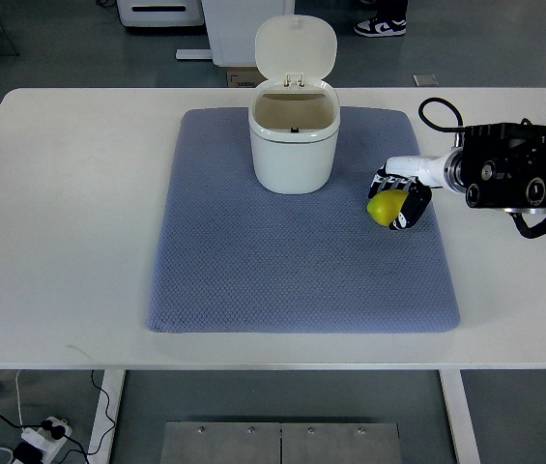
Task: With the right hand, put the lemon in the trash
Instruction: 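Close the right hand fingers around the lemon, then lift the lemon with the right hand and carry it over the bin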
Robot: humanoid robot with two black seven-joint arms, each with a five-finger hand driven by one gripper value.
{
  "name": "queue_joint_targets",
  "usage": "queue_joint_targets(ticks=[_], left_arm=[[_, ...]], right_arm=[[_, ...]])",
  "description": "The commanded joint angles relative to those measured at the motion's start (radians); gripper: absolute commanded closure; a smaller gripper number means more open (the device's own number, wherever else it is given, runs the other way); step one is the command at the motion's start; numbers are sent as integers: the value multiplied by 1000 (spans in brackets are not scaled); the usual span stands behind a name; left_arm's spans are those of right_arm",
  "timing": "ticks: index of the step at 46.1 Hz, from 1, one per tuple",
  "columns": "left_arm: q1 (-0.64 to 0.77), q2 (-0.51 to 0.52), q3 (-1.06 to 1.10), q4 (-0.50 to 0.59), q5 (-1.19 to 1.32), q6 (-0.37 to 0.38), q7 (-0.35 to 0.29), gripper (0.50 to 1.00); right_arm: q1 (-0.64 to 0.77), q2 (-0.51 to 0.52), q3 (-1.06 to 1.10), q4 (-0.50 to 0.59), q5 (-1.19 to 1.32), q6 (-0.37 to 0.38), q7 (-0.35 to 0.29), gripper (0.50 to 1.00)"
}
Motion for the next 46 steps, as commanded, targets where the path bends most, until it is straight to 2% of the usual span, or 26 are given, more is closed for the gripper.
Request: queue_joint_targets(ticks=[1, 3, 12, 16, 26, 46], left_arm=[[0, 0, 0, 0, 0, 0, -1, 500], [0, 0, 0, 0, 0, 0, -1, 500], [0, 0, 0, 0, 0, 0, -1, 500], [0, 0, 0, 0, 0, 0, 1, 500], [0, 0, 0, -1, 0, 0, 1, 500], [0, 0, 0, 0, 0, 0, 1, 500]], right_arm=[[0, 0, 0, -2, -1, 0, 0, 814], [0, 0, 0, -5, 1, 0, 0, 829], [1, 0, 0, -5, 1, 0, 3, 958], [4, -2, -2, -5, 1, 0, 3, 1000], [46, -21, -19, -5, 1, 0, 8, 1000], [218, -135, -43, -7, 8, 28, 19, 1000]])
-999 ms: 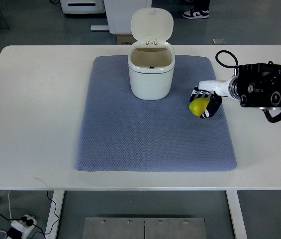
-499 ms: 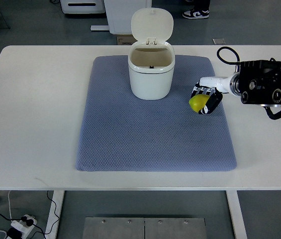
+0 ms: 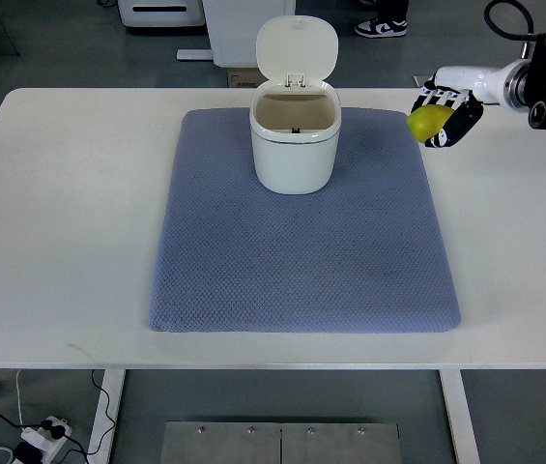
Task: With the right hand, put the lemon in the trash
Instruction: 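Lift the lemon with the right hand and carry it over the bin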
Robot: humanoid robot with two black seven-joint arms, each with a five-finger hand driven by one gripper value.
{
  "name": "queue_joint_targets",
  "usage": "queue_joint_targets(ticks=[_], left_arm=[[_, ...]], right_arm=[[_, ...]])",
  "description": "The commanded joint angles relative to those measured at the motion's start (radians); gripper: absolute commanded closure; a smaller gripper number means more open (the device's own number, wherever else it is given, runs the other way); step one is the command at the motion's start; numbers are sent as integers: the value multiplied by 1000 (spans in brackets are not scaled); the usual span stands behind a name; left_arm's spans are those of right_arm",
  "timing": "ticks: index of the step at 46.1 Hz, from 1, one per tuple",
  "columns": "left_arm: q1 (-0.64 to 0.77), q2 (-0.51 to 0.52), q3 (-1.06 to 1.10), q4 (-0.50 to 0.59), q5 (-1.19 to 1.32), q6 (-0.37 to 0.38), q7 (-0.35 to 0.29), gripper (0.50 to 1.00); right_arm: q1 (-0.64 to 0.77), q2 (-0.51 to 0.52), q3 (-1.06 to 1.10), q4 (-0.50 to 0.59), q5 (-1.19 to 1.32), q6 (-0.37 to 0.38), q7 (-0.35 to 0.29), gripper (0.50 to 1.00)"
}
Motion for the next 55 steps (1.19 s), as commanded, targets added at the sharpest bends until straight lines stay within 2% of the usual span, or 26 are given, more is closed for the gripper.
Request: queue_joint_targets(ticks=[1, 17, 30, 55], left_arm=[[0, 0, 0, 0, 0, 0, 1, 500], [0, 0, 0, 0, 0, 0, 1, 500], [0, 0, 0, 0, 0, 0, -1, 500], [0, 0, 0, -1, 0, 0, 1, 500]], right_arm=[[22, -2, 2, 0, 1, 8, 0, 1000], [119, 30, 21, 0, 52, 49, -5, 1000], [119, 97, 85, -6, 110, 47, -13, 1000], [96, 225, 186, -98, 185, 29, -29, 1000]])
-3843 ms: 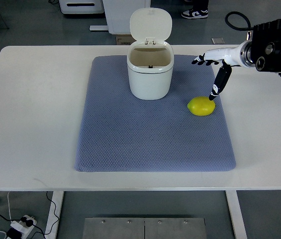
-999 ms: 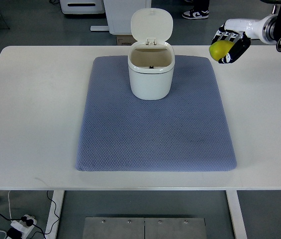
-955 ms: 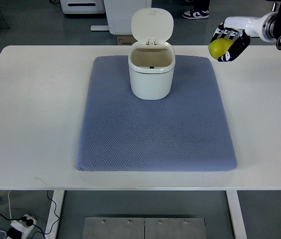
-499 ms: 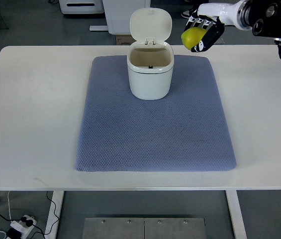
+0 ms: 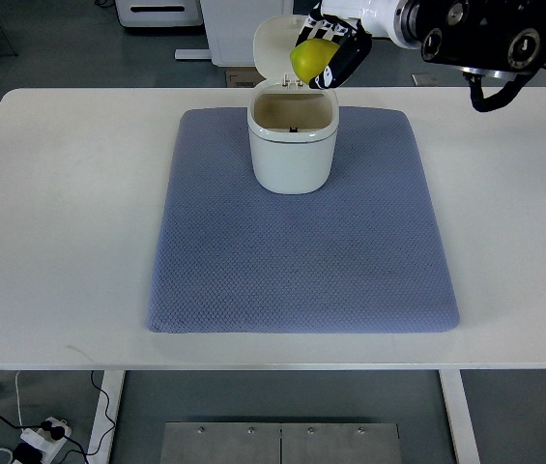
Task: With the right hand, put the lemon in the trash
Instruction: 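Lift the lemon with the right hand and carry it over the bin, then open the right hand fingers to drop the lemon into the bin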
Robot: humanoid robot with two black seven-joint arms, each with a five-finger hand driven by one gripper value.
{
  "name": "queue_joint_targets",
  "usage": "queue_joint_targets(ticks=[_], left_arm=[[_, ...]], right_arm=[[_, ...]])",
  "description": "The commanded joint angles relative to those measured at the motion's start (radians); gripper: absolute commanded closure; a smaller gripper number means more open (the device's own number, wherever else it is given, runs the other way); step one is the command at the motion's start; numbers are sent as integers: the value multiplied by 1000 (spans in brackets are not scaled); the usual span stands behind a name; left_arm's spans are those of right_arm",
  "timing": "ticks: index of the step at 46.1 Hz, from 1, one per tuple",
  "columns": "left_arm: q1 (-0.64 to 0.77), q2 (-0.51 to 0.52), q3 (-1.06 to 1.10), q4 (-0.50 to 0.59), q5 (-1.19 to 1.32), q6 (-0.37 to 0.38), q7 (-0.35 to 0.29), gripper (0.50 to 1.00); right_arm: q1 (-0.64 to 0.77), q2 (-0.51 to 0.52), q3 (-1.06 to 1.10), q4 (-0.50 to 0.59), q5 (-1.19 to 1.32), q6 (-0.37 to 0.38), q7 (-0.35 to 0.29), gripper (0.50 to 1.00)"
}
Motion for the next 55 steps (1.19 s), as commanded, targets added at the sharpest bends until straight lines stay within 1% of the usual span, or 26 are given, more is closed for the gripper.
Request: queue_joint_targets(ticks=[1, 13, 18, 31, 46, 55], left_arm=[[-1, 0, 0, 0, 0, 0, -1, 500], [-1, 0, 0, -1, 0, 0, 1, 500], [-1, 0, 0, 0, 0, 0, 1, 500], [-1, 0, 0, 0, 0, 0, -1, 500], [-1, 0, 0, 0, 0, 0, 1, 500], [-1, 0, 0, 0, 0, 0, 1, 500]], right_arm=[[-16, 17, 18, -16, 12, -2, 0, 1000], [-94, 46, 70, -88, 12, -17, -18, 1000], [-132, 46, 82, -125, 12, -30, -21, 1000], [-229, 46, 137, -209, 1, -30, -29, 1000], [-281, 46, 186, -248, -3, -30, -31, 1000], [-310, 46, 209, -269, -3, -30, -44, 1000]])
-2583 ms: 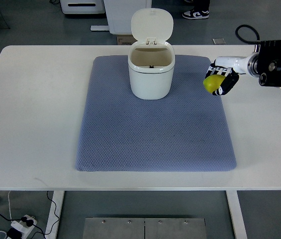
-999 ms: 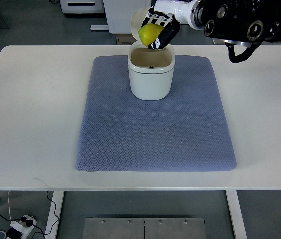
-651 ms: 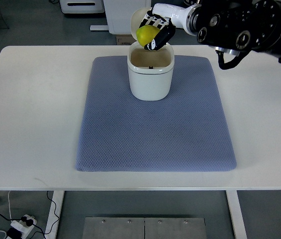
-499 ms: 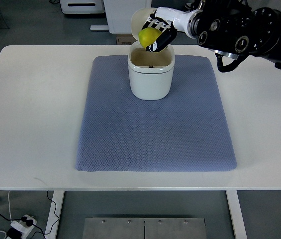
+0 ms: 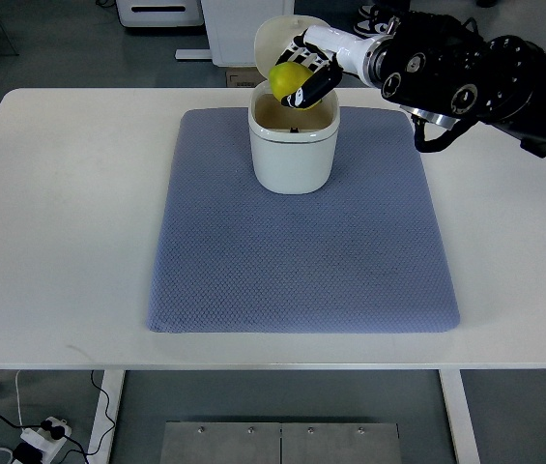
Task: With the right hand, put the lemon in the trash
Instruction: 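Open the right hand fingers to drop the lemon into the bin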
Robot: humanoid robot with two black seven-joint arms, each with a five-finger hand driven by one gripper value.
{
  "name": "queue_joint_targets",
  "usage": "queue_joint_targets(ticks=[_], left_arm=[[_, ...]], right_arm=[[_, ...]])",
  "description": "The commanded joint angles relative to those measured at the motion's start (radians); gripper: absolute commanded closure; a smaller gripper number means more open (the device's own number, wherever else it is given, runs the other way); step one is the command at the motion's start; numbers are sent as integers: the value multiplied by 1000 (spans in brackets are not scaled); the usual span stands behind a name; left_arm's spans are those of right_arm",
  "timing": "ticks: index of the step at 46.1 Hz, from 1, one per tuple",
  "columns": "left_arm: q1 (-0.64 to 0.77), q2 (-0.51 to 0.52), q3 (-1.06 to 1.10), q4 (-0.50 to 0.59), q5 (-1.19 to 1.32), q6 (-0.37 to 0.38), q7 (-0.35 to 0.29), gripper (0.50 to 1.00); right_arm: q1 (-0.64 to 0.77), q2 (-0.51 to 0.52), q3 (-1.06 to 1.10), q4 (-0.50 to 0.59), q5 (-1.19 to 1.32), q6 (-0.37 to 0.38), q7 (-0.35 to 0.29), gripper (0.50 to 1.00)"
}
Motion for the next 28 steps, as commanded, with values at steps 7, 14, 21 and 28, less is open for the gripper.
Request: queue_joint_targets(ticks=[7, 14, 21, 28], left_arm=[[0, 0, 0, -1, 0, 0, -1, 500], [0, 0, 0, 0, 0, 0, 1, 500], [0, 0, 0, 0, 0, 0, -1, 500], [0, 0, 0, -1, 0, 0, -1, 500]], right_arm=[[-19, 0, 4, -3, 0, 0, -6, 1000], [-23, 0, 4, -3, 1, 0, -7, 1000], [-22, 0, 4, -2, 0, 2, -18, 942], [-20, 0, 5, -2, 1, 3, -18, 833]])
